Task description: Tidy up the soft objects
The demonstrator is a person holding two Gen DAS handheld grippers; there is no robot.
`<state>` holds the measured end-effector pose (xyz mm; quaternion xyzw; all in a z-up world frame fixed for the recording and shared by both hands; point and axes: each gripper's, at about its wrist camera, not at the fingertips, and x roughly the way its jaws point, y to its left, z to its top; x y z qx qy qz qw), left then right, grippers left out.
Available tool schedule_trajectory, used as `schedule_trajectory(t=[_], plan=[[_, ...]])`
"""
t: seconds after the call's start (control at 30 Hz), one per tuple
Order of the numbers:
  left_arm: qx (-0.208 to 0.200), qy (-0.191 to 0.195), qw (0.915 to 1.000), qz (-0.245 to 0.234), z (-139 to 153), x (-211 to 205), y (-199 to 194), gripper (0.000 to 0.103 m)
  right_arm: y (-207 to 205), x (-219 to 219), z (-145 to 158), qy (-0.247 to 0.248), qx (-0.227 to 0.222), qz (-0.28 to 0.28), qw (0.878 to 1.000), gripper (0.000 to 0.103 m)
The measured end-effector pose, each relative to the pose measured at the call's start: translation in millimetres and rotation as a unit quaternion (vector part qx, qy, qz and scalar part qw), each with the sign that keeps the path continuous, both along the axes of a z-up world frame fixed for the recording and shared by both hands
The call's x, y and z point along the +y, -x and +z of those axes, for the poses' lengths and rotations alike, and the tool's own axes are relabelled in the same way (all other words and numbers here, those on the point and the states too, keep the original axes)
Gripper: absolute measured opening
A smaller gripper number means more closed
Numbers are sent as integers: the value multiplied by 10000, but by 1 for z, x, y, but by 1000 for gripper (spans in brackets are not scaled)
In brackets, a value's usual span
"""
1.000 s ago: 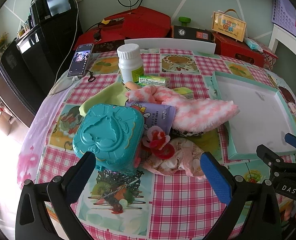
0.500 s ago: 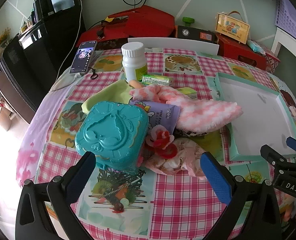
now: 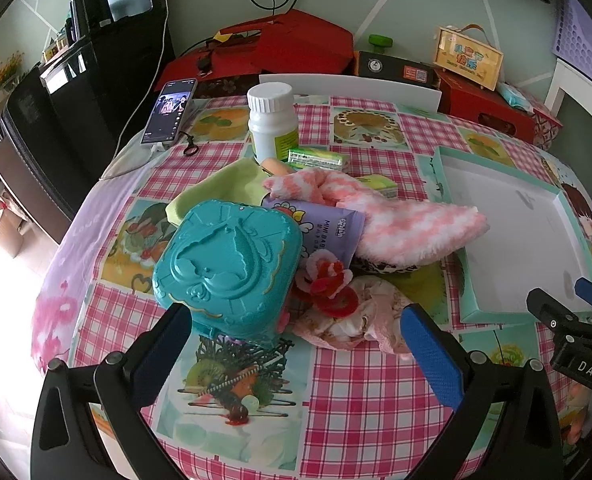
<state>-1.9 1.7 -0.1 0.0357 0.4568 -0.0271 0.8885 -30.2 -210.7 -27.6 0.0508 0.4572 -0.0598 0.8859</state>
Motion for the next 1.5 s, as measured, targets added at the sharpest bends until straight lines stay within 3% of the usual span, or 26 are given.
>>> schedule_trajectory(t=[0.83,0.97,1.1,1.3,1.5], plan=[[1,119,9999,35,0,5,0,103,1,0,0,125,47,-82,9999,103],[63,337,9993,-143,4,8,1,103,1,2,2,117,1,-45,9999,103],[-15,630,9976,-295,20,17,-4,103,5,5,14,15,-353,65,9994,103],[-175,1180,9922,-373,47,40,-34,103,-8,25,33,23,-668,494,9965,103],[218,1133,9925,-409,47,61,-71,103,-34,43,46,-252,-779,833,9932,103]])
